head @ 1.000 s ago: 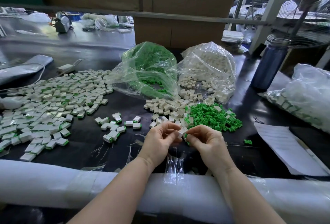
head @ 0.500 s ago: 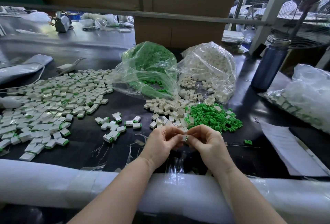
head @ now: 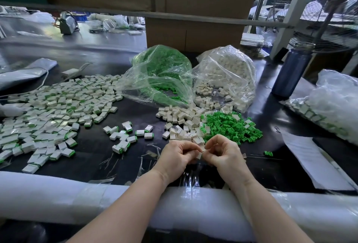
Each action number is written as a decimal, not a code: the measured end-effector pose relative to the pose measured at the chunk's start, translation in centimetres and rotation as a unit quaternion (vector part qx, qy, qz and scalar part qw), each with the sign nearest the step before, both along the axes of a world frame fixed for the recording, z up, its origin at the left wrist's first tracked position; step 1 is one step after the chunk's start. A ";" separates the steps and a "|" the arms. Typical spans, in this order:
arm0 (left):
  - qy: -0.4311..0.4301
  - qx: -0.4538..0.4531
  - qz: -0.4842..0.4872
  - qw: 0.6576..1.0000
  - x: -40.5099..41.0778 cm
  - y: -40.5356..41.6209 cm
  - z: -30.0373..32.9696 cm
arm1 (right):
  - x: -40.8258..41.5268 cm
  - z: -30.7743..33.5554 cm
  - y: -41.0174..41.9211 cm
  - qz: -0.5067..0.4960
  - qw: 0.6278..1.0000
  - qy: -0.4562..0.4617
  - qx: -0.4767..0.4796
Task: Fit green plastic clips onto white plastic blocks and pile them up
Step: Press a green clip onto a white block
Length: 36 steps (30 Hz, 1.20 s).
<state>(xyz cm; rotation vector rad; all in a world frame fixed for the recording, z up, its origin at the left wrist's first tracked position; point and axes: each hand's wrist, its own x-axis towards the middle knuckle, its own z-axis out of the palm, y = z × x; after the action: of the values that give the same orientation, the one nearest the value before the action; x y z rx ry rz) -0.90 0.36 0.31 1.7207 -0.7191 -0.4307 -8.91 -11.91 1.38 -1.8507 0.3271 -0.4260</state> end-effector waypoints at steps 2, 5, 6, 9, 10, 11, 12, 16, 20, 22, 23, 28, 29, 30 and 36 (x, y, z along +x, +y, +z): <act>-0.001 -0.011 0.003 1.000 0.0 0.0 0.0 | 0.0 0.0 0.0 -0.006 1.000 -0.009 0.013; -0.017 -0.020 0.002 1.000 -0.1 0.1 0.2 | 0.1 -0.1 -0.1 -0.018 0.999 -0.020 0.039; -0.015 -0.027 -0.003 1.000 -0.2 0.1 0.2 | 0.1 -0.2 -0.2 -0.020 0.998 -0.024 0.045; 0.000 -0.044 -0.019 0.999 -0.2 0.2 0.4 | 0.2 -0.2 -0.3 -0.021 0.997 -0.033 0.067; 0.003 -0.047 -0.022 0.999 -0.2 0.2 0.4 | 0.3 -0.2 -0.3 -0.020 0.997 -0.033 0.073; 0.003 -0.049 -0.023 0.999 -0.1 0.3 0.3 | 0.3 -0.3 -0.3 -0.020 0.996 -0.032 0.077; 0.002 -0.050 -0.022 0.998 0.0 0.3 0.2 | 0.3 -0.3 -0.3 -0.020 0.996 -0.031 0.080; 0.020 -0.057 -0.003 0.998 0.0 0.2 0.1 | 0.1 -0.3 -0.4 -0.016 0.992 -0.037 0.117; 0.019 -0.043 0.004 0.999 0.2 0.1 0.1 | 0.1 -0.2 -0.3 -0.008 0.992 -0.026 0.124; 0.032 -0.049 -0.003 0.998 0.1 0.1 0.1 | 0.2 -0.2 -0.3 -0.013 0.992 -0.018 0.121; 0.035 -0.050 -0.003 0.998 0.2 0.1 0.1 | 0.2 -0.3 -0.2 -0.015 0.993 -0.014 0.116; 0.044 -0.045 0.000 0.998 0.3 0.1 0.1 | 0.3 -0.4 0.1 -0.014 0.995 0.000 0.102; 0.042 -0.038 0.001 0.998 0.3 0.1 0.1 | 0.4 -0.4 0.1 -0.011 0.995 0.005 0.100; 0.041 -0.032 0.001 0.999 0.3 0.0 0.1 | 0.4 -0.4 0.1 -0.009 0.995 0.009 0.099; 0.049 -0.039 0.001 0.998 0.1 0.0 0.2 | 0.3 -0.3 0.1 -0.013 0.997 0.003 0.078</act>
<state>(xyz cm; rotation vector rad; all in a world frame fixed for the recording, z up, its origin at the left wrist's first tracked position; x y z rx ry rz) -0.83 0.39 0.54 1.6167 -0.6547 -0.4764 -8.60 -11.77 1.06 -1.6963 0.3789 -0.4020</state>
